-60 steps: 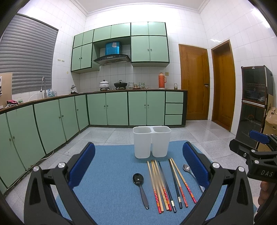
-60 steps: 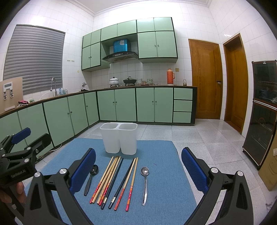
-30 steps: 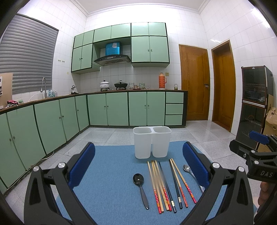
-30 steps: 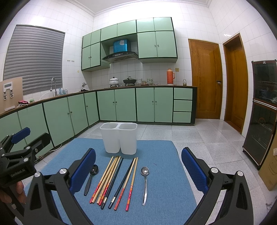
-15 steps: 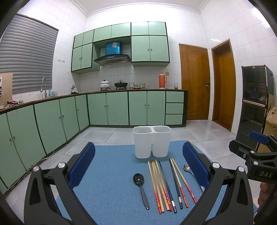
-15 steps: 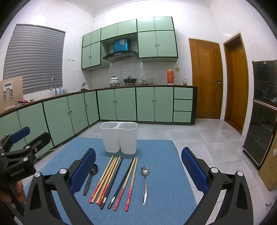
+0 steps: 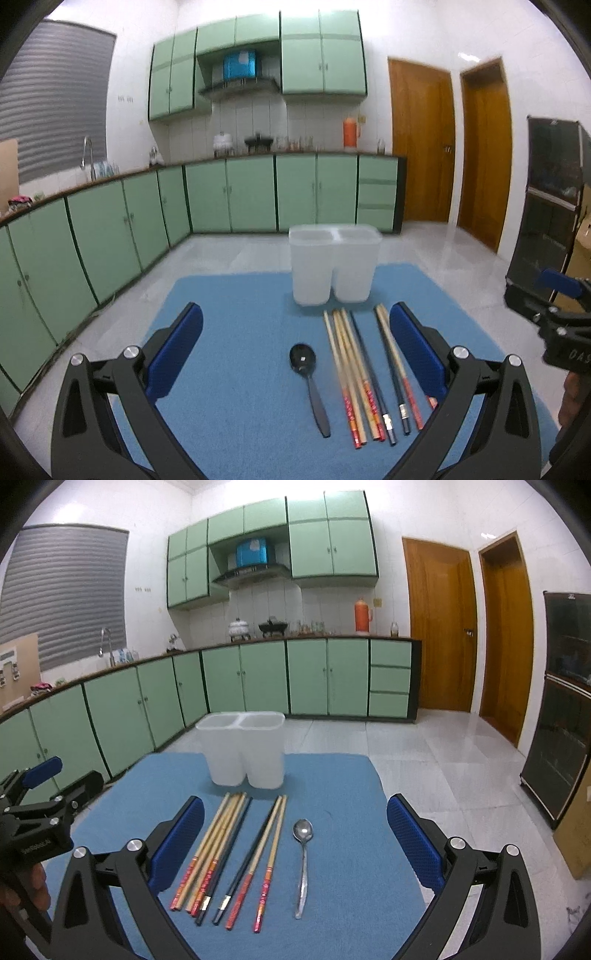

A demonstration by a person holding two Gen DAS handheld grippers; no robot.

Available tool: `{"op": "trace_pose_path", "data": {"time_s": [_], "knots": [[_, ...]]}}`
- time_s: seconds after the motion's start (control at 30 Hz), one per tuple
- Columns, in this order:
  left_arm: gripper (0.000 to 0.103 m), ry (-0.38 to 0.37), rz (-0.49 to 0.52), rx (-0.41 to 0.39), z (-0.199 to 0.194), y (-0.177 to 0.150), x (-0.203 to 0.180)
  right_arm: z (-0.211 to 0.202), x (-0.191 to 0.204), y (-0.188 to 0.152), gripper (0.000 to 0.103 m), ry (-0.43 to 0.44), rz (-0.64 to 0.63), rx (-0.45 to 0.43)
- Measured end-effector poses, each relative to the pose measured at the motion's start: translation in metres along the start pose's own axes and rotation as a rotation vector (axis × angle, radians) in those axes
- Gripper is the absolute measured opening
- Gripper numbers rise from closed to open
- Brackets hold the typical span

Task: Organize utensils
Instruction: 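Grasp the black spoon with the left gripper while the right gripper grasps the silver spoon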

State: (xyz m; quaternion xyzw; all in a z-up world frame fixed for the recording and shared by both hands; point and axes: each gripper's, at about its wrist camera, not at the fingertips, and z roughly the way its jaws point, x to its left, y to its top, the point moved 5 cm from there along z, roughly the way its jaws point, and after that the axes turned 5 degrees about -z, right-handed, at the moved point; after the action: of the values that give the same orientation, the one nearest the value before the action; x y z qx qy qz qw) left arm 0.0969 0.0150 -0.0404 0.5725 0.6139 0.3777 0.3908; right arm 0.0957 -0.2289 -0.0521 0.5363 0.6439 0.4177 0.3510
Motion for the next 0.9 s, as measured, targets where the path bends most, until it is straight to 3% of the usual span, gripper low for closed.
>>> {"op": "trace_pose_path", "data": {"time_s": [0.37, 0.5, 0.63, 0.77, 0.9], "knots": [[0.098, 0.018, -0.04, 0.325, 0.107, -0.037, 0.02, 0.101, -0.009, -0.019, 0.068, 0.104, 0.006, 0.275], [0.096, 0.028, -0.069, 0.415, 0.135, -0.054, 0.024, 0.126, -0.01, -0.029, 0.062, 0.15, 0.029, 0.347], [0.095, 0.042, -0.068, 0.473, 0.152, -0.065, 0.024, 0.146, -0.008, -0.04, 0.061, 0.158, 0.013, 0.399], [0.078, 0.037, -0.083, 0.533, 0.166, -0.073, 0.025, 0.164, -0.011, -0.049, 0.051, 0.178, 0.03, 0.453], [0.076, 0.031, -0.1, 0.553, 0.17, -0.074, 0.028, 0.173, -0.012, -0.054, 0.049, 0.184, 0.037, 0.496]]}}
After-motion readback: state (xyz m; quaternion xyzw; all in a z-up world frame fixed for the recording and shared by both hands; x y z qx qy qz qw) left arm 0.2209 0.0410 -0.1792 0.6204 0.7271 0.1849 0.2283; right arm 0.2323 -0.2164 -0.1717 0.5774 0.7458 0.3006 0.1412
